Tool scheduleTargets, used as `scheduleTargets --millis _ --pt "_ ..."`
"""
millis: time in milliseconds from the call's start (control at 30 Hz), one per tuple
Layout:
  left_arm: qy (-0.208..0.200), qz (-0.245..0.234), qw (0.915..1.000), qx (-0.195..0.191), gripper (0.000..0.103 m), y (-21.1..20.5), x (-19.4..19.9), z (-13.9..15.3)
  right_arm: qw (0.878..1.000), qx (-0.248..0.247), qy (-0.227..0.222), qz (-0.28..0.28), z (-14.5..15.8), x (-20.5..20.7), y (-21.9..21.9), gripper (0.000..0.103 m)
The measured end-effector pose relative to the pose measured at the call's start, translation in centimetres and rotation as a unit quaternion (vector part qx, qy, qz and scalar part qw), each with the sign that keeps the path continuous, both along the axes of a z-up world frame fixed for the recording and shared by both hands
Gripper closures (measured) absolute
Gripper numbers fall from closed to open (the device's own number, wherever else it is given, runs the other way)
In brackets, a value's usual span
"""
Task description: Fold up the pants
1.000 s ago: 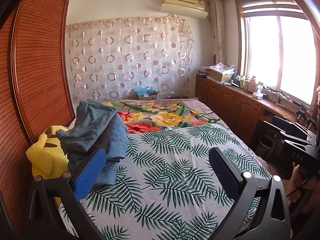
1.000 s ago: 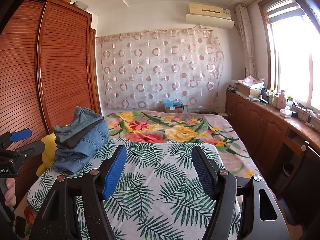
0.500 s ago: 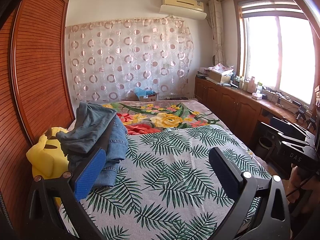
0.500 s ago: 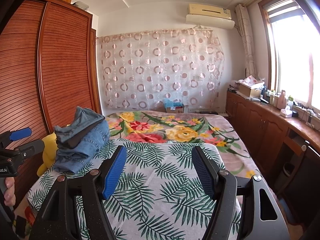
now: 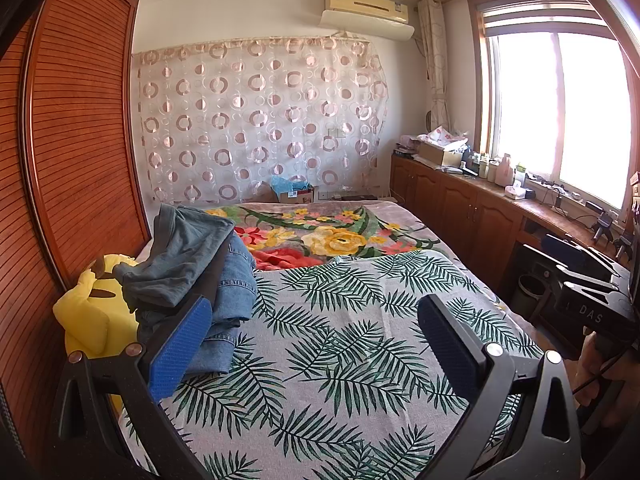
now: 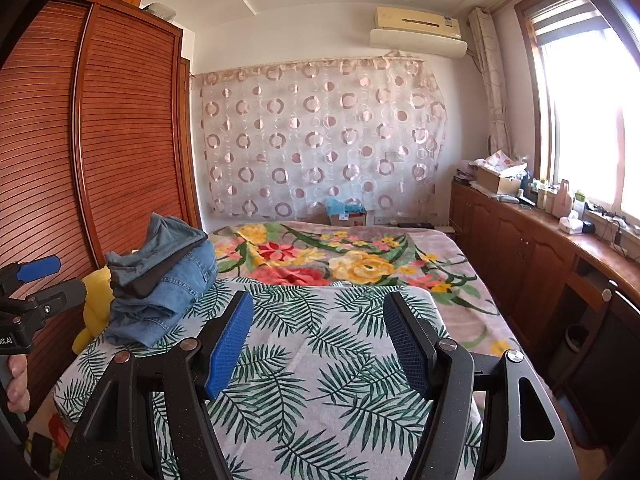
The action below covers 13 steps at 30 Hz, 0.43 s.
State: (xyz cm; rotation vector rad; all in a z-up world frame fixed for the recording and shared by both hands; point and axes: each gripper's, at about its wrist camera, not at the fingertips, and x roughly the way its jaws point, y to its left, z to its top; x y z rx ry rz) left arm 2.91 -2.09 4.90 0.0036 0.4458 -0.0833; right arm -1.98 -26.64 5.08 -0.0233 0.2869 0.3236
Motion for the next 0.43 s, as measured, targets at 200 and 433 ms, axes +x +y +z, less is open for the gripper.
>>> scheduleTargets --millis 200,433 --pt "0.000 0.000 1.0000 0.000 0.000 -0.01 -0.04 -0.06 1.000 -0.001 0.001 0.000 -0.05 0.09 -0.03 0.034" --pt "-0.001 0.000 1.0000 0.000 0.000 0.04 -0.04 -0.07 1.000 -0.001 -0.001 -0.001 -0.11 0.02 -0.04 0.034"
